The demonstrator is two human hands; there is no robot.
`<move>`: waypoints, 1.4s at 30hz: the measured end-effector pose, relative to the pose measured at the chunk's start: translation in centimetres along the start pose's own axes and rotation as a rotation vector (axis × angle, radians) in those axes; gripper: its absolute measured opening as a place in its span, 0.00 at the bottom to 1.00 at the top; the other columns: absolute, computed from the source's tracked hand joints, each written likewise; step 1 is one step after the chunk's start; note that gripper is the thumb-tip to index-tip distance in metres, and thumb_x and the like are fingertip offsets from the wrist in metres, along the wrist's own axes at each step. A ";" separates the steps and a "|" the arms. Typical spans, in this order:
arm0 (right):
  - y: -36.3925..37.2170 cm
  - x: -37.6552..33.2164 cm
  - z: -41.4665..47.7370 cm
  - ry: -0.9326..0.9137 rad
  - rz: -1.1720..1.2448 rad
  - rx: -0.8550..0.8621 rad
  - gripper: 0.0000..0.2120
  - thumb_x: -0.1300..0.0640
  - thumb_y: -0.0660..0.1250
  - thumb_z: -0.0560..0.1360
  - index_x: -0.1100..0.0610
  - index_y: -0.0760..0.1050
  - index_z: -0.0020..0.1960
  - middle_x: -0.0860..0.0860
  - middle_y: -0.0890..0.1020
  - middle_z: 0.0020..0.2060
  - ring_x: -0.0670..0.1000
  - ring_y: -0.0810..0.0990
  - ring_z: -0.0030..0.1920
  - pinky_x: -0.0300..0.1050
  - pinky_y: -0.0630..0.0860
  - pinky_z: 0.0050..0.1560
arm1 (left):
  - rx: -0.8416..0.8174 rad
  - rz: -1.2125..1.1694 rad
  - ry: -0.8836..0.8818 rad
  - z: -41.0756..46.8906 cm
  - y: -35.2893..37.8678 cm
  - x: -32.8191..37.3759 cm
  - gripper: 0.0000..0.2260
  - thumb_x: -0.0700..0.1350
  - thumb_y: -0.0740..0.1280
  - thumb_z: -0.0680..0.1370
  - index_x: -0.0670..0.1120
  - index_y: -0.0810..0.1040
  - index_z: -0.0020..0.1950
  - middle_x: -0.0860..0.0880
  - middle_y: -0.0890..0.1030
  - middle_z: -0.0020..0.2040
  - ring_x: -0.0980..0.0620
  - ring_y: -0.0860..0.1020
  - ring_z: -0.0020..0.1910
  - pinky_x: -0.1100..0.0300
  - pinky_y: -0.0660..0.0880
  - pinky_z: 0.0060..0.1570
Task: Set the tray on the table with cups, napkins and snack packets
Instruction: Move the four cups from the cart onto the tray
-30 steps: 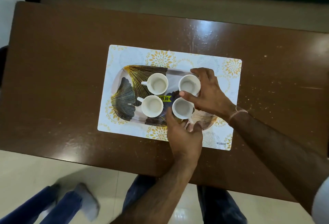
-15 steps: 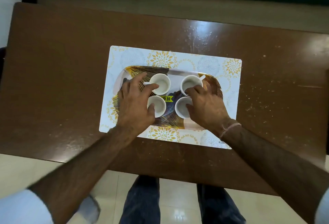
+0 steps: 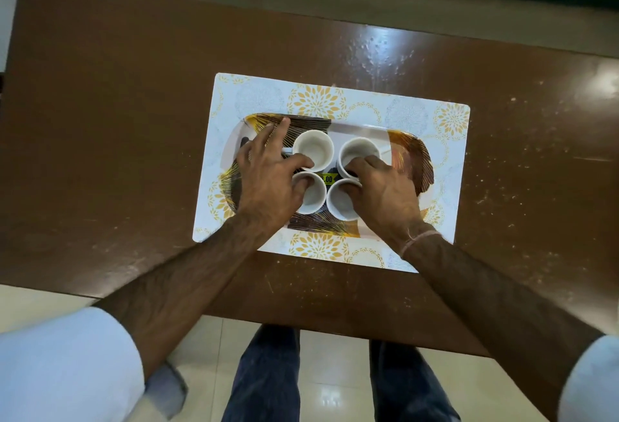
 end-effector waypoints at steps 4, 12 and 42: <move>0.2 -0.7 0.0 -0.001 0.014 0.019 0.15 0.54 0.68 0.76 0.56 0.76 0.62 0.56 0.82 0.57 0.63 0.83 0.51 0.50 0.76 0.42 | -0.008 -0.014 0.006 -0.1 0.1 -0.1 0.10 0.46 0.74 0.70 0.52 0.86 0.51 0.43 0.66 0.78 0.39 0.61 0.77 0.36 0.56 0.72; 0.3 -0.9 -0.3 -0.030 0.005 0.039 0.17 0.55 0.69 0.75 0.57 0.76 0.63 0.57 0.82 0.57 0.63 0.82 0.52 0.51 0.77 0.45 | -0.018 -0.030 0.017 -0.1 -0.2 0.0 0.17 0.44 0.74 0.66 0.51 0.83 0.55 0.44 0.65 0.78 0.41 0.61 0.77 0.35 0.59 0.70; -10.5 29.7 -8.7 0.459 0.244 0.483 0.21 0.43 0.60 0.79 0.55 0.71 0.65 0.54 0.72 0.66 0.56 0.74 0.61 0.56 0.75 0.59 | -0.169 -0.076 0.389 10.0 11.3 32.4 0.23 0.53 0.64 0.78 0.49 0.71 0.72 0.48 0.72 0.72 0.46 0.67 0.72 0.46 0.62 0.71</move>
Point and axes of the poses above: each hand's wrist, its own z-axis towards the middle knuckle, its own y-axis out of the palm, x = y × z, the point moved 5 cm from there along z, towards the middle knuckle
